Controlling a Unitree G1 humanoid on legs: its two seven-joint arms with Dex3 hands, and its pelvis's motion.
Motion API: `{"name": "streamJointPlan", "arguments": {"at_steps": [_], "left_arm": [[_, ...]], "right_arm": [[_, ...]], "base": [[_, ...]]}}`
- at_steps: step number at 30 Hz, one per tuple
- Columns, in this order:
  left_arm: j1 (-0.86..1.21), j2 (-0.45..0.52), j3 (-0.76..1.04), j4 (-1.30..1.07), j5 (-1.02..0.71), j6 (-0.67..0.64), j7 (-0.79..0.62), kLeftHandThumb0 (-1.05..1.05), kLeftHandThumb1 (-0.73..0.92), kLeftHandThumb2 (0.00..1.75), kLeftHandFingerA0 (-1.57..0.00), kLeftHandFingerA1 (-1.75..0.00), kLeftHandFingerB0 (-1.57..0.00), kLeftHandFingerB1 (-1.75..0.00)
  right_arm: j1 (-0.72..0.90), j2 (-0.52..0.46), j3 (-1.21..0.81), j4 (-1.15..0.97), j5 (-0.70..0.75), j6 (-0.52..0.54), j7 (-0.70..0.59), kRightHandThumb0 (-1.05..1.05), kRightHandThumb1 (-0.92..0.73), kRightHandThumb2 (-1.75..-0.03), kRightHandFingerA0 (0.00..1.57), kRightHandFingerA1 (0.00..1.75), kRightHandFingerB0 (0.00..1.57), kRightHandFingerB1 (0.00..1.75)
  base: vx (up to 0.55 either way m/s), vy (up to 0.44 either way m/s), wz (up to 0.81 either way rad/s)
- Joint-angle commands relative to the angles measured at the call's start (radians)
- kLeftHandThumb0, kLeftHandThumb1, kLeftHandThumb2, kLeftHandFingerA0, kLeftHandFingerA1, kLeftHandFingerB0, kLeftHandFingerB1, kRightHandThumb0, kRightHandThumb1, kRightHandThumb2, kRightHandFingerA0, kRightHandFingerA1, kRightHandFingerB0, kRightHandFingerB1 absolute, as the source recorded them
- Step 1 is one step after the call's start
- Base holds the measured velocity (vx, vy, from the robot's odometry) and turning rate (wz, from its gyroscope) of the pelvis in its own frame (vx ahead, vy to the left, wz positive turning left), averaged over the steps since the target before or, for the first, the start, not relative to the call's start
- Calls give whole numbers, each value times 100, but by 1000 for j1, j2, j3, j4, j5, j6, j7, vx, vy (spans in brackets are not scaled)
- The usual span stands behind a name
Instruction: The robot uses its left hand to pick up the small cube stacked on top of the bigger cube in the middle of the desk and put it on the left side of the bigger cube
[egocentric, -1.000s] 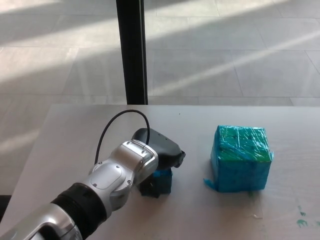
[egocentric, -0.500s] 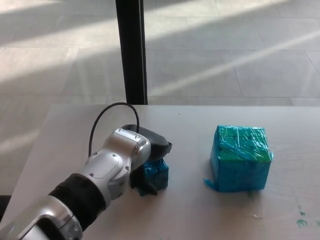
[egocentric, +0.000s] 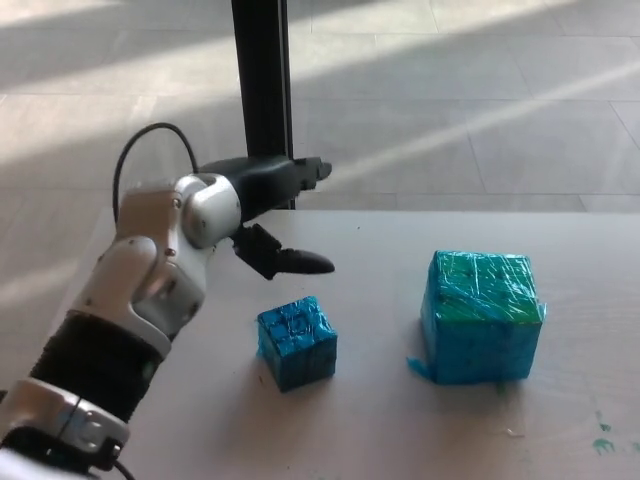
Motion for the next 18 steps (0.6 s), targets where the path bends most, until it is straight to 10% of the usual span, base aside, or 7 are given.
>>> {"name": "streamJointPlan", "arguments": {"at_steps": [1, 4, 5, 6, 9, 12, 18], "left_arm": [[140, 38, 370, -161, -344, 16, 83, -101, 83, 66, 0, 0, 0, 0], [191, 115, 437, -132, -330, 24, 75, -95, 83, 70, 0, 0, 0, 0], [212, 170, 474, -42, -345, -13, 76, -105, 72, 111, 0, -11, 0, 0], [238, 237, 506, 60, -341, -53, 89, -91, 83, 73, 0, 0, 0, 0], [293, 299, 559, 86, -335, -39, 98, -97, 82, 65, 0, 0, 0, 0], [412, 387, 644, 183, -351, -87, 138, -103, 65, 111, 0, -16, 0, 0], [569, 430, 798, 288, -446, -152, 166, -105, 78, 114, 0, -17, 0, -3]], "right_arm": [[36, -22, 13, -33, -8, 19, 16, -34, -64, -59, 65, 56, 52, 39], [44, -23, 5, -31, 0, 19, 21, -35, -65, -59, 63, 55, 52, 38], [46, -23, 2, -26, 3, 20, 21, -36, -65, -60, 63, 55, 52, 39], [51, -24, -3, -24, 7, 12, 18, -35, -64, -59, 65, 56, 53, 39], [54, -27, -9, -36, 13, 24, 23, -36, -64, -59, 65, 60, 53, 39], [63, -30, 1, -53, 1, 35, 19, -37, -65, -60, 64, 54, 52, 39], [60, -27, -2, -54, 4, 53, 15, -37, -65, -60, 65, 56, 54, 39]], "base": [[0, 0, 0], [0, 0, 0], [0, 0, 0], [0, 0, 0], [0, 0, 0], [0, 0, 0], [0, 0, 0]]}}
